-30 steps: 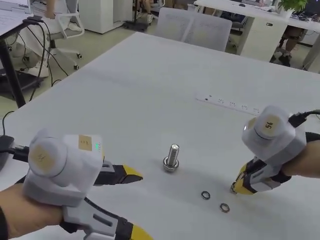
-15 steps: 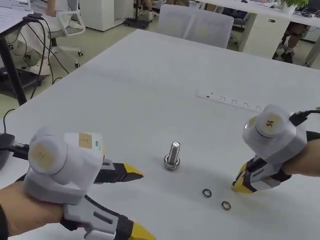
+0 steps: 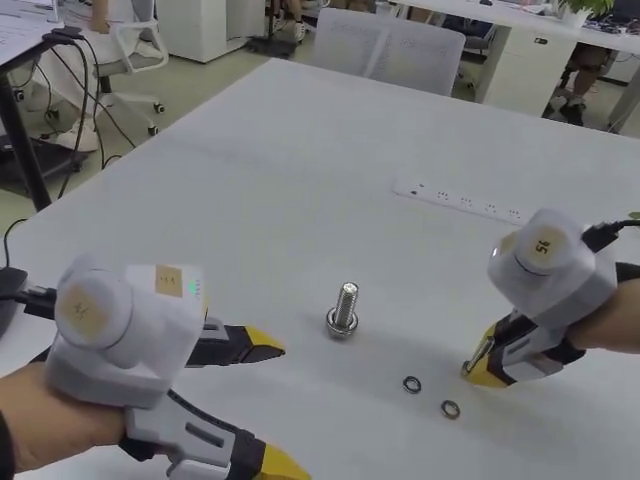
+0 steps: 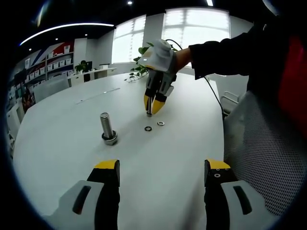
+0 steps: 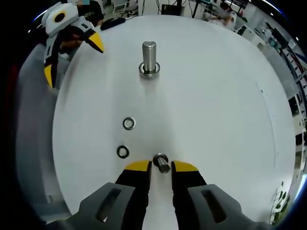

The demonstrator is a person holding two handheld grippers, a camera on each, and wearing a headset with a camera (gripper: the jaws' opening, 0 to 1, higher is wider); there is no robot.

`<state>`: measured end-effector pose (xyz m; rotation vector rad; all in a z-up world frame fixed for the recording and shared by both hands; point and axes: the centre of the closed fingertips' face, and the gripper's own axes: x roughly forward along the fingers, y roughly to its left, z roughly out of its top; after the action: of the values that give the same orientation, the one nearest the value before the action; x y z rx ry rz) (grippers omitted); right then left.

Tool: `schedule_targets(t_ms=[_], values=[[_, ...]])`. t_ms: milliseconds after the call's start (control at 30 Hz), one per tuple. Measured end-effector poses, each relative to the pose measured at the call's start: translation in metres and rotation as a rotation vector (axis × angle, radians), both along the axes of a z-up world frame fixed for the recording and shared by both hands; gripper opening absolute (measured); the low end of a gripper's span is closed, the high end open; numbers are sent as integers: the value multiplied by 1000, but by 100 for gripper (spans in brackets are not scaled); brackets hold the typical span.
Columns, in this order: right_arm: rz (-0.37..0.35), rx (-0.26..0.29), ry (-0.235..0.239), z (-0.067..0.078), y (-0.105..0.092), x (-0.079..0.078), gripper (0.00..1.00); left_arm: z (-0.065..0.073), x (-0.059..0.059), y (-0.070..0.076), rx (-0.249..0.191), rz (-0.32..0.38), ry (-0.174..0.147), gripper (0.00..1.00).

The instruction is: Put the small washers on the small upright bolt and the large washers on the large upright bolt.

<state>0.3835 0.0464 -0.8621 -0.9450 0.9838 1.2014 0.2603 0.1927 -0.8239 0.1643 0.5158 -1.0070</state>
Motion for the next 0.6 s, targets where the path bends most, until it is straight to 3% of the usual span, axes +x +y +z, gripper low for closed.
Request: schedule_targets(t_ms=[600], values=[[-49, -4, -11, 4, -23, -4, 19, -1, -1, -2, 1, -14, -1, 71]])
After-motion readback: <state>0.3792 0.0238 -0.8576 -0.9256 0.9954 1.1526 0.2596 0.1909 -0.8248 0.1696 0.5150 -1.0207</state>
